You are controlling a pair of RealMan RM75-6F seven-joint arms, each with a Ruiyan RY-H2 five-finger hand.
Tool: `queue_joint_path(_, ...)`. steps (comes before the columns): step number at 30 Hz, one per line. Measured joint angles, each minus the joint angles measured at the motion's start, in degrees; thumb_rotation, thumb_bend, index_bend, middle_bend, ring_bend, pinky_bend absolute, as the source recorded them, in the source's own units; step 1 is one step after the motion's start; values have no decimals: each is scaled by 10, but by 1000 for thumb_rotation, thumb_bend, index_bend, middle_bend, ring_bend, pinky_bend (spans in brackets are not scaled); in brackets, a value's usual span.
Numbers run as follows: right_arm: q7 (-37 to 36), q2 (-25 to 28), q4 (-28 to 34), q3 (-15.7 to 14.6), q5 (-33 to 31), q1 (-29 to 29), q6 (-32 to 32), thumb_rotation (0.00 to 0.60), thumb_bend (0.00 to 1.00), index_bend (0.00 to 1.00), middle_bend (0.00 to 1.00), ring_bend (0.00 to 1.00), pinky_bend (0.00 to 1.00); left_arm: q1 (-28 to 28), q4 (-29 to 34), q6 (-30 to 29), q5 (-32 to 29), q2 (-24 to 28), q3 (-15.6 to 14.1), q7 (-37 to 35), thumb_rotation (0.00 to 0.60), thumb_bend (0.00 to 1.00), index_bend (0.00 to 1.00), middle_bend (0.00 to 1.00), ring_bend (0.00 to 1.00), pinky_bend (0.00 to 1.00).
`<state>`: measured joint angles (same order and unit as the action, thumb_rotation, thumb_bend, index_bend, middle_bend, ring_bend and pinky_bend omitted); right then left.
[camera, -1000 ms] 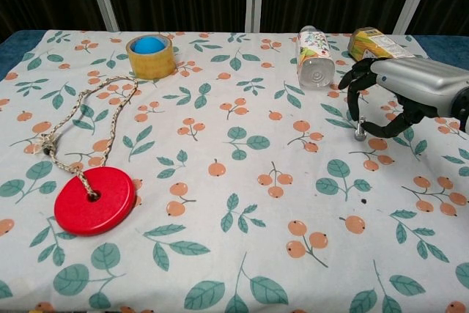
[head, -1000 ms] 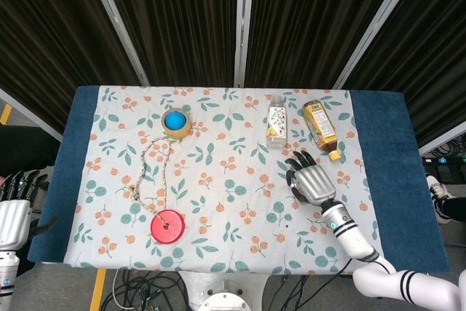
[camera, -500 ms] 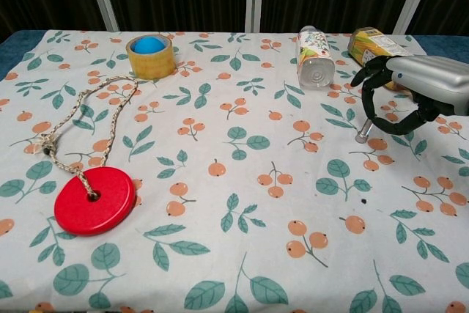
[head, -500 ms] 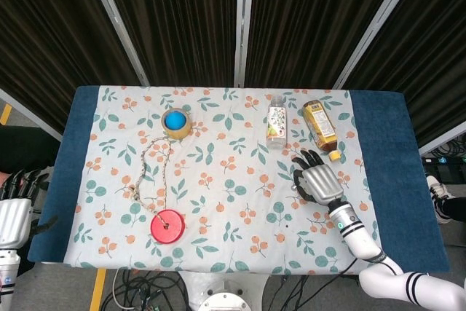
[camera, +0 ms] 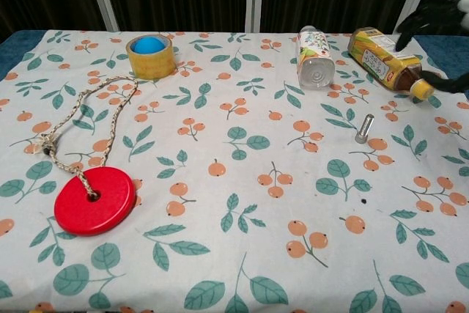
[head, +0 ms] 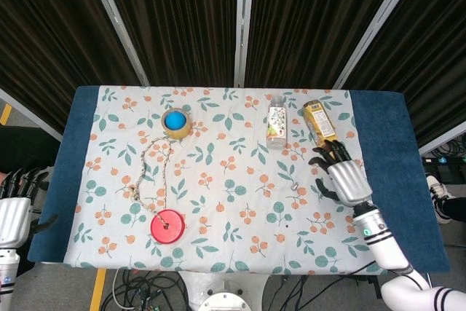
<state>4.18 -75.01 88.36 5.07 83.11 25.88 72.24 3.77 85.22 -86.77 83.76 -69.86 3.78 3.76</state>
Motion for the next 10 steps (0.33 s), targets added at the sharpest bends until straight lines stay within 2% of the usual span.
queue_joint_path(4,-12,57,29,-13,7,-55,64,600,345,137,110,0,0,4,-3,0,4,-3,2,3,600,130,155,101,0,0)
queue_joint_path(10,-43,110,64,-41,29,-135,152,600,348,127,94,0,0,14,0,2,13,-6,5,8,600,131,155,101,0,0)
